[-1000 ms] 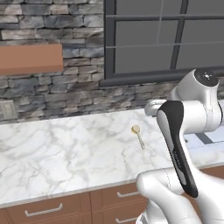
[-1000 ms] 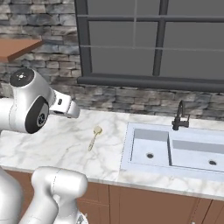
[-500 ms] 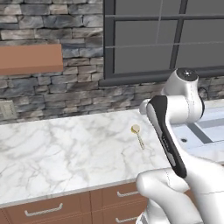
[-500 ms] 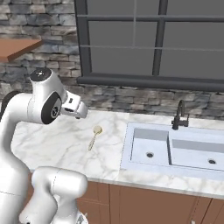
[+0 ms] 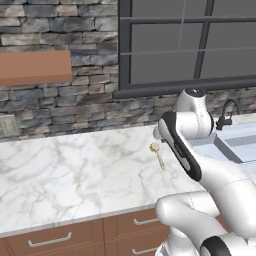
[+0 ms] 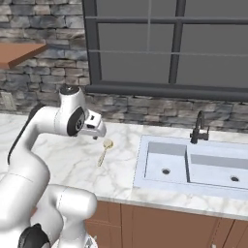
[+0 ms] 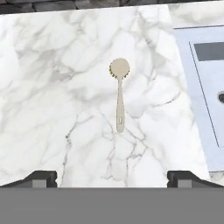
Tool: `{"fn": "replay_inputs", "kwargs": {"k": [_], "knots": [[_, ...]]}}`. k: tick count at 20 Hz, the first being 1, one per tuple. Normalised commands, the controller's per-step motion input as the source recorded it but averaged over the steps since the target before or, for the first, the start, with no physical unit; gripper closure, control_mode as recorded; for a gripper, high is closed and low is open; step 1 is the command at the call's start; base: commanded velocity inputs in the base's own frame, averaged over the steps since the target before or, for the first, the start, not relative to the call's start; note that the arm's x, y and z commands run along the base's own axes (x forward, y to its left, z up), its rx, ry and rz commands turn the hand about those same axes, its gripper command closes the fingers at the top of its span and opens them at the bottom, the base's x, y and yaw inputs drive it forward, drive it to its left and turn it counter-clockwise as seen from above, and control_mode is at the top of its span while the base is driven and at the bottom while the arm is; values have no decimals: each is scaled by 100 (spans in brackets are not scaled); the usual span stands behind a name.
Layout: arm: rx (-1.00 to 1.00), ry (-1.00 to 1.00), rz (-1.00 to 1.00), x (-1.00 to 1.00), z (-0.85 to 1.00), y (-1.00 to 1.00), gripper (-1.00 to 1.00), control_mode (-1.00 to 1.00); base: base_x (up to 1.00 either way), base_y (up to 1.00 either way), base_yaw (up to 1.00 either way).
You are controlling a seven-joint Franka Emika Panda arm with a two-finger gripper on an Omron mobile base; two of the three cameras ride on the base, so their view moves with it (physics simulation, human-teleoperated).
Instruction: Grab the spray bottle from the cabinet, then place it next to the cutting board for sanitizing. Then grab the dish brush from the countertop next to the sink and place it next to the cutting board.
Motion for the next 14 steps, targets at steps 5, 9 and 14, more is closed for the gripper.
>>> {"fn": "replay_inputs", "kwargs": {"k": [5,9,14], "knots": [[-3,9,4,52,-51,-16,-100,-100,0,0,0],[-8,14,2,44,-49,-2,-100,-100,0,0,0],[-2,7,6,55,-45,0,-100,-100,0,0,0]]}}
